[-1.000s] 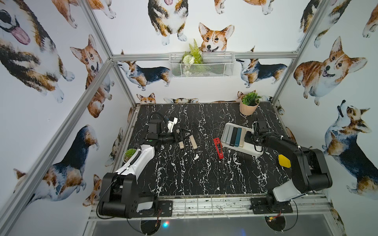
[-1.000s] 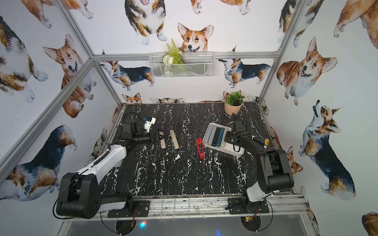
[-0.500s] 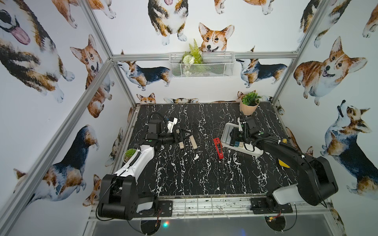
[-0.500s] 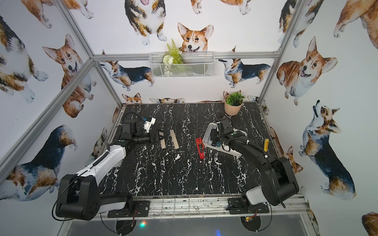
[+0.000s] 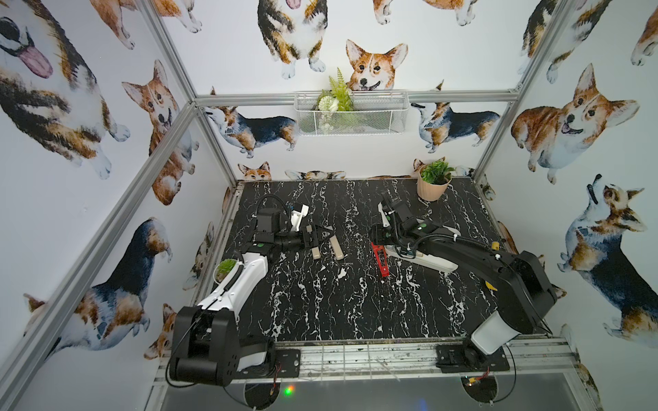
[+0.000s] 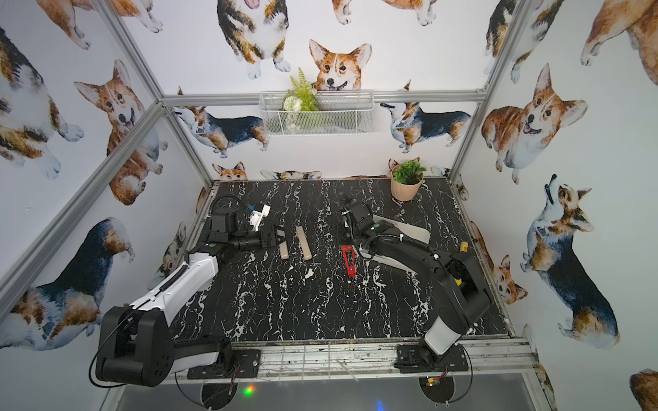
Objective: Put the pruning pliers into the storage box
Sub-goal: Pick up the pruning pliers from the center of the board.
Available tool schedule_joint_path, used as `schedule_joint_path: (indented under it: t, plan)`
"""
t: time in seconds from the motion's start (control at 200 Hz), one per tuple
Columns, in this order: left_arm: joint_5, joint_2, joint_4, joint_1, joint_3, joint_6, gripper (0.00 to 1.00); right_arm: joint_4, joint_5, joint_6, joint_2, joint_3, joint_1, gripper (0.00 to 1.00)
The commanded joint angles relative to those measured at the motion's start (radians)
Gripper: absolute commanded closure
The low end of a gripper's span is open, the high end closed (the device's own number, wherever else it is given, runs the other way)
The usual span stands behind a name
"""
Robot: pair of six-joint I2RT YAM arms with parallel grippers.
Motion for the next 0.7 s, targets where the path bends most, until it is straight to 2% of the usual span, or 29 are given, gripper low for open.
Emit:
schedule_joint_path:
  t: [0.0,0.075,0.28,0.696]
  plan:
    - [-0.027,-0.008,-0.045,0.005,0.011,0.042,0.0,0.012,0.001,0.017,0.033,0.029,0.03,0.47]
    - [-0.074,-0.007,-0.103,0.008,0.018,0.071,0.0,0.017,-0.002,0.019,0.062,0.052,0.053,0.47]
    - [-0.112,0.011,-0.149,0.03,0.018,0.078,0.0,0.024,-0.012,0.025,0.15,0.123,0.107,0.47]
    - [-0.149,0.043,-0.197,0.067,0.053,0.078,0.0,0.002,-0.006,0.0,0.303,0.248,0.173,0.47]
